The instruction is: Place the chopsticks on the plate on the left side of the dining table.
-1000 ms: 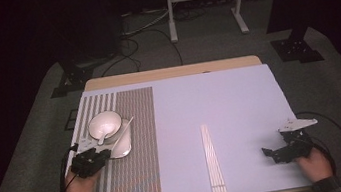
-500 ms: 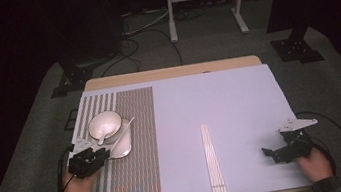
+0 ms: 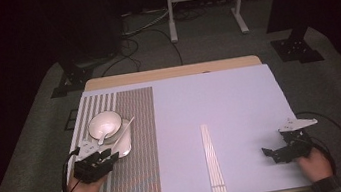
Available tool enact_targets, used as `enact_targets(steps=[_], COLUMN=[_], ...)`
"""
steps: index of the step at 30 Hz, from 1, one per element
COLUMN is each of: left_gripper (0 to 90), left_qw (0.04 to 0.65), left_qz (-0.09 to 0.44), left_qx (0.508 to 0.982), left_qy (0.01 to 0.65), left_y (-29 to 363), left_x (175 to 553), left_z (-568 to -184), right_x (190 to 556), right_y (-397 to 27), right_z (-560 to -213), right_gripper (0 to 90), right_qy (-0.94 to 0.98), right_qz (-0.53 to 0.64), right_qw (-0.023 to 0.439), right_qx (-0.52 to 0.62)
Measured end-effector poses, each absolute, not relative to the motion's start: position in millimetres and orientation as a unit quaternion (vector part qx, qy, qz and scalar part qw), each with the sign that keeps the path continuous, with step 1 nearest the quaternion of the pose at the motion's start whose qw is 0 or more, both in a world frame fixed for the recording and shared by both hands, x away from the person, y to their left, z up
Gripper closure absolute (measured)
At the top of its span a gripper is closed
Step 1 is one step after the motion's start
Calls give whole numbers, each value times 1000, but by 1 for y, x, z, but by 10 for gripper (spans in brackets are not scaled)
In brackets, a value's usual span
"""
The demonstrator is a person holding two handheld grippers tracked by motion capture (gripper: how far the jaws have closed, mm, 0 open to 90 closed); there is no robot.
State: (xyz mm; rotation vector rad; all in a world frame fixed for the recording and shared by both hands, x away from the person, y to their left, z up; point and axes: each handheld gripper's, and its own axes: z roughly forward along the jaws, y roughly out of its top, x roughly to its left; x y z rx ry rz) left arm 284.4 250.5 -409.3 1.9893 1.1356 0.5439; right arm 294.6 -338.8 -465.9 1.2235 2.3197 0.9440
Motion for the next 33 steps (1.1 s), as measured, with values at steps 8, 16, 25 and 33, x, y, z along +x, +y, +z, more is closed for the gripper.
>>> enact_targets(steps=[8,16,25,33], left_gripper=[551,396,231,98], left_qw=[389,399,402,403], left_qz=[205,191,177,170], left_qx=[789,795,809,816], left_qy=[429,415,391,378], left_y=[224,201,173,150], left_x=[284,284,284,285], left_z=[-406,-406,-409,-411], right_x=[294,294,294,294], right_y=[-339,-339,-339,-339], right_z=[-466,-466,-466,-466], right_gripper=[0,0,0,0], right_qy=[819,819,819,819], right_qz=[334,334,334,334], right_qw=[176,176,177,177], right_qx=[432,432,432,432])
